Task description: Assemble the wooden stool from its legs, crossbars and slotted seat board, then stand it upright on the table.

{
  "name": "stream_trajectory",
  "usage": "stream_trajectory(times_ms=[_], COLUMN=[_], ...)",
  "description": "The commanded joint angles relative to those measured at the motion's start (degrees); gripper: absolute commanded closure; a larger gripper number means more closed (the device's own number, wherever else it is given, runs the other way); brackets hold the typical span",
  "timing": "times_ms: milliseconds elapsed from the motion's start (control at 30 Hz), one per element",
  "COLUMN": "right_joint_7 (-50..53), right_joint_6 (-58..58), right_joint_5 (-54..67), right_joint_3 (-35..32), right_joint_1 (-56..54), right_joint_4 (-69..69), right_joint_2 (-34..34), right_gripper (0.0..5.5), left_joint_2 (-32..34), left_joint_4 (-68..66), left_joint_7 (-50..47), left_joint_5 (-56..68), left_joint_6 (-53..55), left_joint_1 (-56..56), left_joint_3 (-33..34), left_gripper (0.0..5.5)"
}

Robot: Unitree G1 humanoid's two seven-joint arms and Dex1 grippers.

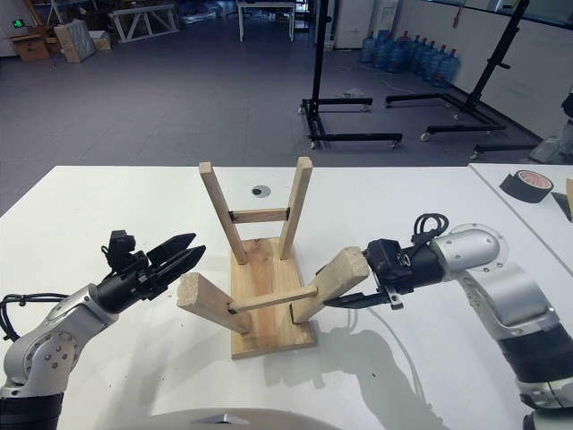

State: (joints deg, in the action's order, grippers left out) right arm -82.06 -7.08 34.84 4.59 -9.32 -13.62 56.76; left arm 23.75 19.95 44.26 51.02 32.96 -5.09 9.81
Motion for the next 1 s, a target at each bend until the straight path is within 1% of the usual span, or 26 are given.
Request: stream_trajectory(times_ms=[33,300,500,633,800,1000], right_joint_7=[1.5,0.9,-2.6,-4.2,-4.6,-3.8], right_joint_6=[-3.4,-3.6,-9.1,-10.7,-8.1,-7.7], right_joint_5=[-8.9,-9.5,-8.0,-8.4,-10.4,-10.7], right_joint_3=[7.4,9.6,12.5,14.7,16.4,19.0], right_joint_1=[4.1,2.3,-4.3,-7.9,-6.0,-6.4], right_joint_4=[0.8,3.6,5.6,6.4,6.5,8.4], right_joint_2=[-0.1,0.5,0.9,0.7,0.9,-1.7], right_gripper=[3.48,3.48,3.48,3.48,3.48,3.48], left_joint_2=[-0.2,-0.7,-1.6,-2.9,-3.4,-2.6], left_joint_4=[0.4,0.1,0.6,1.3,1.3,-0.1], left_joint_7=[-0.4,0.0,-0.5,-1.4,-1.9,-1.5], left_joint_5=[-1.9,-4.4,-5.6,-6.3,-6.3,-6.3], left_joint_6=[-0.9,-2.2,-3.0,-4.0,-4.3,-3.8], left_joint_1=[-0.4,-0.6,-1.2,-2.7,-3.4,-1.6], left_joint_3=[-1.1,-3.1,-4.3,-5.2,-5.4,-5.3], left_gripper=[1.73,1.73,1.73,1.73,1.73,1.73])
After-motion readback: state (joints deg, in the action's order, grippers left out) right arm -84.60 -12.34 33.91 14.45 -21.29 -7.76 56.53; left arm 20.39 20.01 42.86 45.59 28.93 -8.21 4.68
